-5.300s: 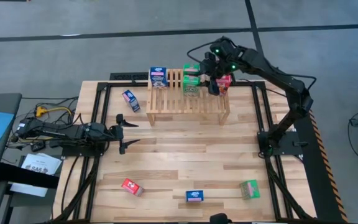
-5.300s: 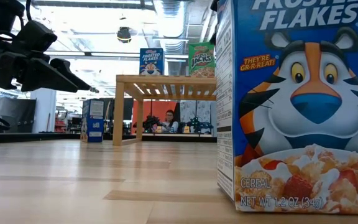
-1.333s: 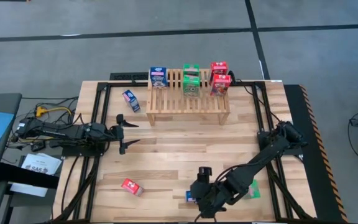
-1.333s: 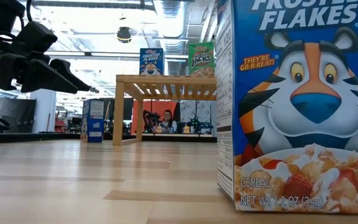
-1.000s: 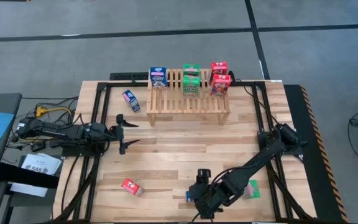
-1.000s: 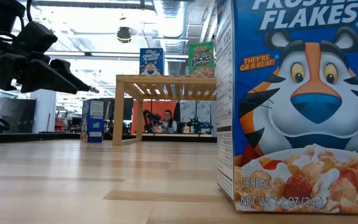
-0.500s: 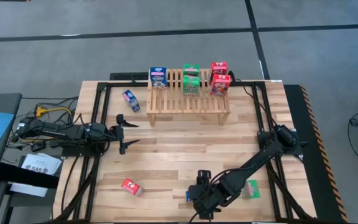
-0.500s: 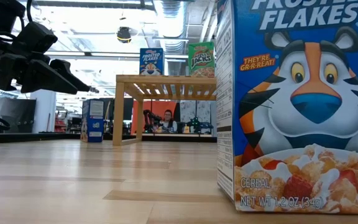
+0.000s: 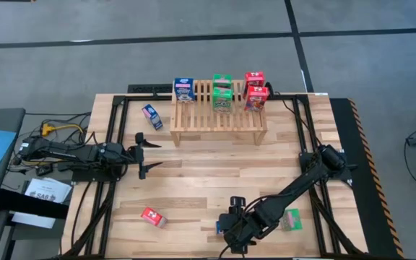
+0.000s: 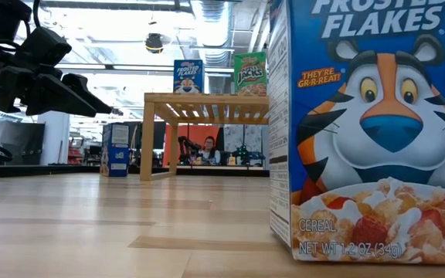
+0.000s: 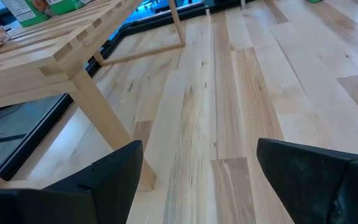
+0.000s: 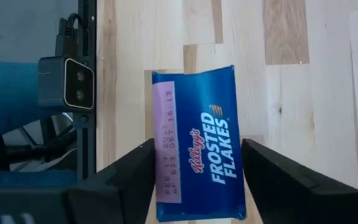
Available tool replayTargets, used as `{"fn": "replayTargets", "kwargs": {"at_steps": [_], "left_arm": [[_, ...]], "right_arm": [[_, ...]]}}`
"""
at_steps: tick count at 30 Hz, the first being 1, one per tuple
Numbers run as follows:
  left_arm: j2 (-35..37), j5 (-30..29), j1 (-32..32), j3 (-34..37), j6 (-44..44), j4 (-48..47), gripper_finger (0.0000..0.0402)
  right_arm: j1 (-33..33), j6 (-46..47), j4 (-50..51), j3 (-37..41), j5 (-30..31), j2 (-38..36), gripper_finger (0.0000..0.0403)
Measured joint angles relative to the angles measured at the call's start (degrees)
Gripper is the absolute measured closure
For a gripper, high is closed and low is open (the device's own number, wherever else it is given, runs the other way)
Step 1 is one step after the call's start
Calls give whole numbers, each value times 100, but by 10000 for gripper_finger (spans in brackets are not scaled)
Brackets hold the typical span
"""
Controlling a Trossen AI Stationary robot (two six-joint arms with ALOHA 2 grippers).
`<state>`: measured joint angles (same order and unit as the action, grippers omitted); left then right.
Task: Stack cereal on shelf
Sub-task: Put the bottom blue cereal box on the shelf aligned with the other blue cereal box
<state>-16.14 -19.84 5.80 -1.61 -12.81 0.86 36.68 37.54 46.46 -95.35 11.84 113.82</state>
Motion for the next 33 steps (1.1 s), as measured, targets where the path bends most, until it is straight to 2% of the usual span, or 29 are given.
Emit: {"fn": "replayTargets", "kwargs": {"at_steps": [12, 21, 33], "left_arm": [[0, -2, 0, 0, 3, -2, 97], [0, -2, 0, 0, 3, 0, 97], [0, -1, 0, 0, -1, 0, 97]], "right_arm": [[-85, 4, 0, 0, 0, -2, 207], [-322, -62, -14, -31, -118, -74, 209], [-976, -996, 404, -500, -289, -127, 209]]}}
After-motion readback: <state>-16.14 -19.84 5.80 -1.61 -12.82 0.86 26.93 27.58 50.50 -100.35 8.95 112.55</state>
